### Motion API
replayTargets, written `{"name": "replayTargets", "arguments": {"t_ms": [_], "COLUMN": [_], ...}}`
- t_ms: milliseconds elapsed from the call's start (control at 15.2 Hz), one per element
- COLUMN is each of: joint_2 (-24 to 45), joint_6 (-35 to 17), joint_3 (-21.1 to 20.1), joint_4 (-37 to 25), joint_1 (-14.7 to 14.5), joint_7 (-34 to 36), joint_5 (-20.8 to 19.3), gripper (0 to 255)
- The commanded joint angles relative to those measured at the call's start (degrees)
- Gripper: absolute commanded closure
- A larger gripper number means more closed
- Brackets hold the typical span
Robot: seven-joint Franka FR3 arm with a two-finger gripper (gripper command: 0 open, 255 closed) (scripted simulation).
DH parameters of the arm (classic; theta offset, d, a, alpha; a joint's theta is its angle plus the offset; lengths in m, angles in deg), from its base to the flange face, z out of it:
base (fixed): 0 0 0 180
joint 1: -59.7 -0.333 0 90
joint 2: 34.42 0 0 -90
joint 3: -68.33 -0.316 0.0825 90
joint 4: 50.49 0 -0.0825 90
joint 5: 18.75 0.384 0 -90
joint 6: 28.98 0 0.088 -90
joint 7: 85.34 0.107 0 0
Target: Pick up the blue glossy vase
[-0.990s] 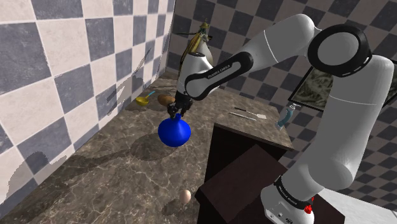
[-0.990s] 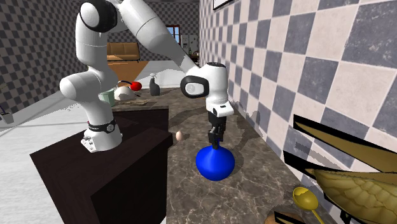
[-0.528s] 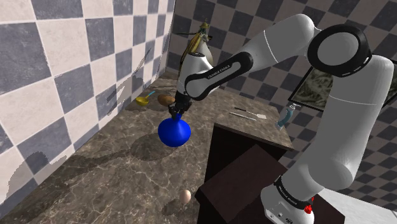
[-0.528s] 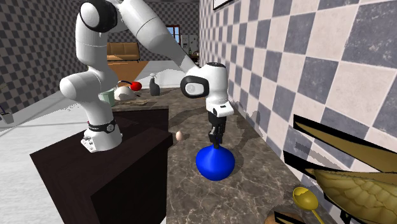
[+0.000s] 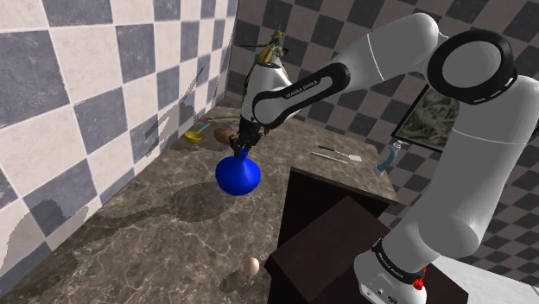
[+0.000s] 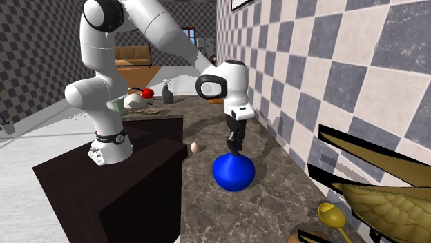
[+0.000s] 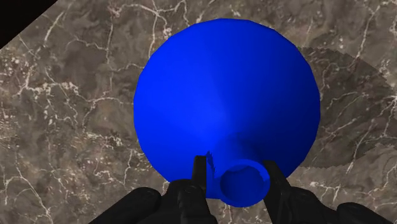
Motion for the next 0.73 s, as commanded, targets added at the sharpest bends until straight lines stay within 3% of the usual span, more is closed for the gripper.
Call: {"name": "replayTargets", "arguments": {"t_ms": [0, 660], "joint_2": [-1.13, -5.05], "joint_6": [1.31, 6.77], "joint_3": [-0.14, -0.56], "joint_4": [-0.23, -1.84], "joint_1": [0.12, 0.43], "joint_7": [-0.23, -0.99], "joint_5": [0.32, 1.46], "gripper": [255, 255]}}
